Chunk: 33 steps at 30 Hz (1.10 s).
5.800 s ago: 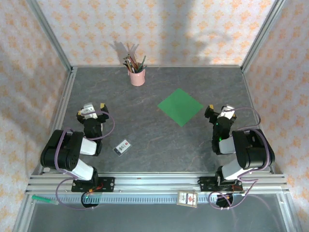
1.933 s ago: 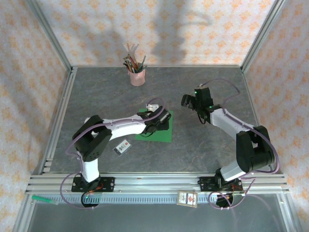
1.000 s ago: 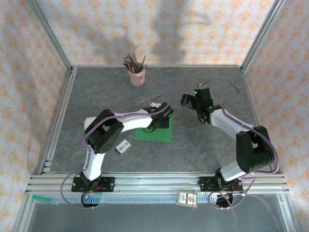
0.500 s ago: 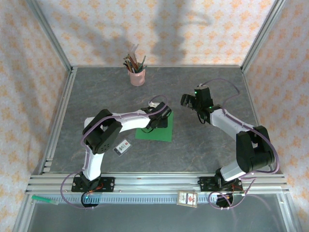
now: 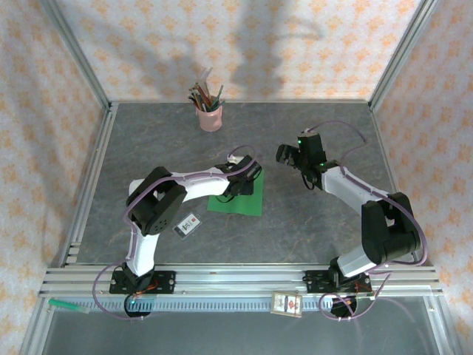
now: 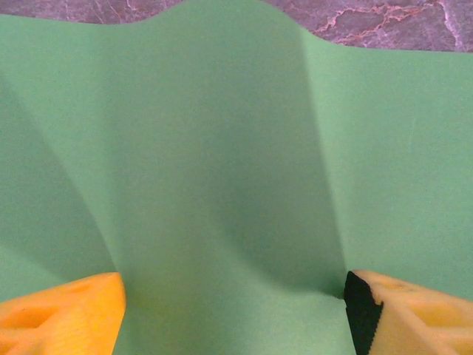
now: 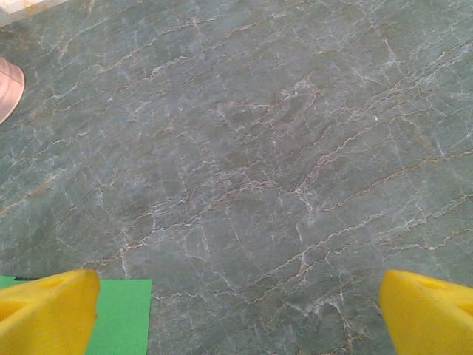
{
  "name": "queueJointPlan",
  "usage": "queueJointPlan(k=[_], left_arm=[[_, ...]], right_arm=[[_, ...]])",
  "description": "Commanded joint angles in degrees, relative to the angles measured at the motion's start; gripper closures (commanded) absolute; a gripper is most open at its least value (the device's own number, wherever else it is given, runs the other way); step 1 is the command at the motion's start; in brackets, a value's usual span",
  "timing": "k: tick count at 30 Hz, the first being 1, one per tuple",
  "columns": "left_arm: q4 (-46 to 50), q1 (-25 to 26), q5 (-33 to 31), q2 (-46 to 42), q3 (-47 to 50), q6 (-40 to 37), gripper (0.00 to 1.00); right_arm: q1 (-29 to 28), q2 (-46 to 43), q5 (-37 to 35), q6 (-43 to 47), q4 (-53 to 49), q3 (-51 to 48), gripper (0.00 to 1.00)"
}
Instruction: Fold a paper plane with a square sheet of paper (pick it up from the middle)
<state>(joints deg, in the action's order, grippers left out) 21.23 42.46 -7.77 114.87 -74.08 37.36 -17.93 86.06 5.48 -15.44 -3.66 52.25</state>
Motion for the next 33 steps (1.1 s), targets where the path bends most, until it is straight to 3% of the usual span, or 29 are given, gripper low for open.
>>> queueJointPlan(k=[1,11,14,17,20,23,28,33], left_arm=[[1.6,-0.3,2.4,0.5,-0.1,-0.2,0.28],[-9.2,-0.4,9.3,-7.5,4.7,1.5,0.61],[-20.6,-1.4,18.0,-14.0,10.9,4.5,0.69],[-39.8,-4.2,30.6,-20.1,20.8,12.1,0.74],[-51.6,-5.4,36.6,-24.3,26.9,16.4,0.74],[-55.1,-6.2,40.0,-25.5,30.6,17.2,0.74],[-65.9,-9.3,46.0,-21.2,37.3,21.7,0.73],[-66.8,-9.6,48.4,-16.5,38.3,20.2,0.73]], right_arm=[[0.1,-0.8,0.5,-0.5,-1.3,1.5,0.03],[0.1,-1.6,-0.1,-0.2,-2.6,2.5,0.03],[0.0,-2.7,-1.8,0.3,-3.8,2.9,0.04],[0.1,-5.1,-3.7,0.7,-5.0,3.1,0.03],[0.2,-8.1,-3.7,1.2,-6.0,3.1,0.03],[0.1,-10.5,3.0,3.1,-5.6,2.2,0.03],[-0.5,-11.2,21.3,3.5,-2.4,-1.5,0.05],[-3.7,-10.7,26.3,2.9,-0.1,-5.9,0.10]])
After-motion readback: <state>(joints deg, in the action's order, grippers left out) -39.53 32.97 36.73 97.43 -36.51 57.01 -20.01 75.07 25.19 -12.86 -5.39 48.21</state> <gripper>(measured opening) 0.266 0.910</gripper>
